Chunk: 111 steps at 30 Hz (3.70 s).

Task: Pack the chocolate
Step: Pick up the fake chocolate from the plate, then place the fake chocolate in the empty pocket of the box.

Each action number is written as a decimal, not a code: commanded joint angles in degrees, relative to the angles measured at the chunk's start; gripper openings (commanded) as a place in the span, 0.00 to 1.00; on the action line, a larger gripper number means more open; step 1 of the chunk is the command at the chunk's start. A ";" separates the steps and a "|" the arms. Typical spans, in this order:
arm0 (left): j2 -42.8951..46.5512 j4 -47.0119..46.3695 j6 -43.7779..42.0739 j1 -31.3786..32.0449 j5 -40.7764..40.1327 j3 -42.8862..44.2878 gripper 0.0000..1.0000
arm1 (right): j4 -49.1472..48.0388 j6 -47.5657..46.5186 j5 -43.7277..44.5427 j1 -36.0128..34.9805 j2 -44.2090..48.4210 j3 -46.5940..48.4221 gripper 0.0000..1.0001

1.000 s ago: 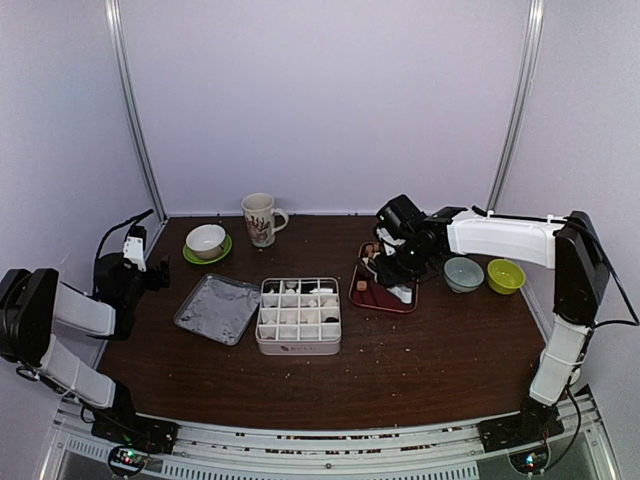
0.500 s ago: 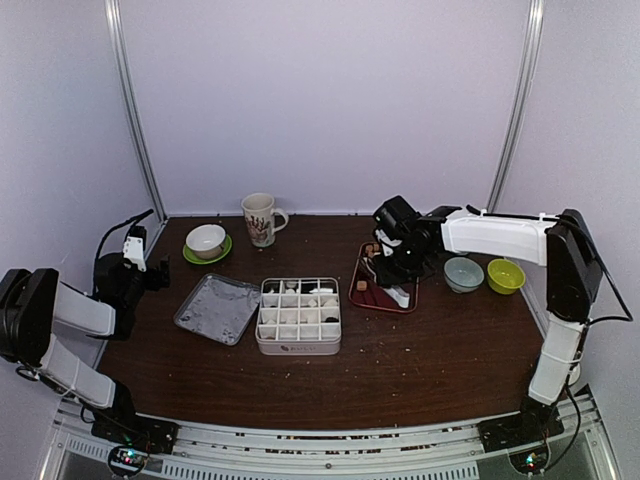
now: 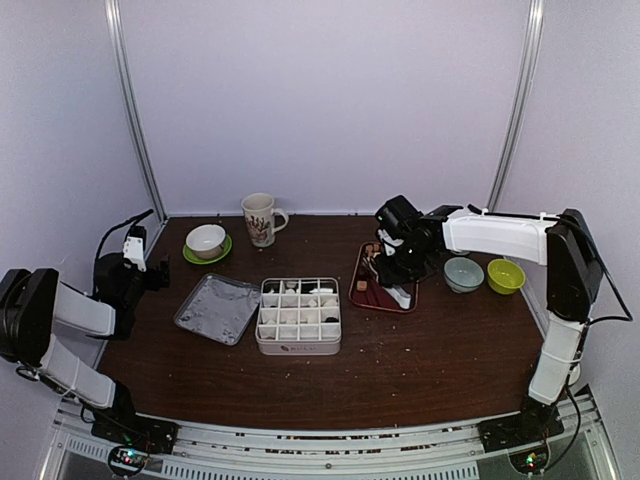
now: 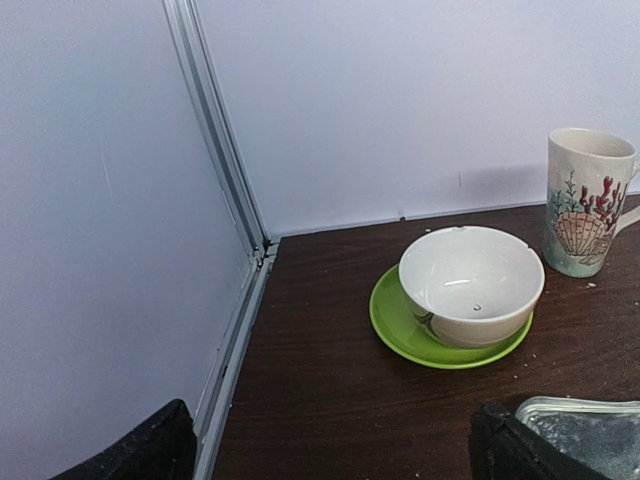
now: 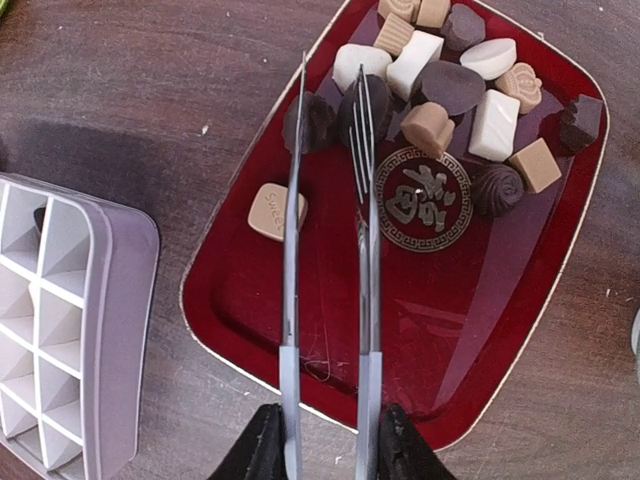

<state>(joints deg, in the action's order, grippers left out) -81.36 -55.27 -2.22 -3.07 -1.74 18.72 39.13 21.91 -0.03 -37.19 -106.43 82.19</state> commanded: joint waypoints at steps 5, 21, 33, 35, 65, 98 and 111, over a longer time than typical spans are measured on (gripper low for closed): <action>-0.24 -1.60 0.48 -0.44 -0.37 0.79 0.98 | -1.69 1.33 -5.44 0.26 -0.72 0.64 0.31; -0.29 -1.60 0.46 -0.41 -0.37 0.79 0.98 | -0.46 2.12 -6.84 0.93 -3.70 2.88 0.34; -0.29 -1.54 0.46 -0.36 -0.38 0.79 0.98 | 3.65 -2.00 -5.40 0.93 -2.54 2.40 0.35; -0.29 -1.56 0.51 -0.42 -0.37 0.79 0.98 | 3.82 -2.81 -4.95 0.89 -1.70 1.73 0.36; -0.23 -1.60 0.52 -0.37 -0.37 0.79 0.98 | 8.71 -9.45 -2.27 0.94 -1.19 7.54 0.22; -0.29 -1.51 0.42 -0.43 -0.36 0.79 0.98 | -1.00 -23.53 -16.57 -16.86 18.96 -12.71 0.19; -0.29 -1.50 0.46 -0.41 -0.39 0.79 0.98 | -2.15 -24.07 -15.53 -17.76 18.84 -13.60 0.35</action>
<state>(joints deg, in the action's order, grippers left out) -81.36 -55.27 -2.22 -3.07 -1.76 18.72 39.22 -1.83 -16.91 -54.50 -88.12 68.62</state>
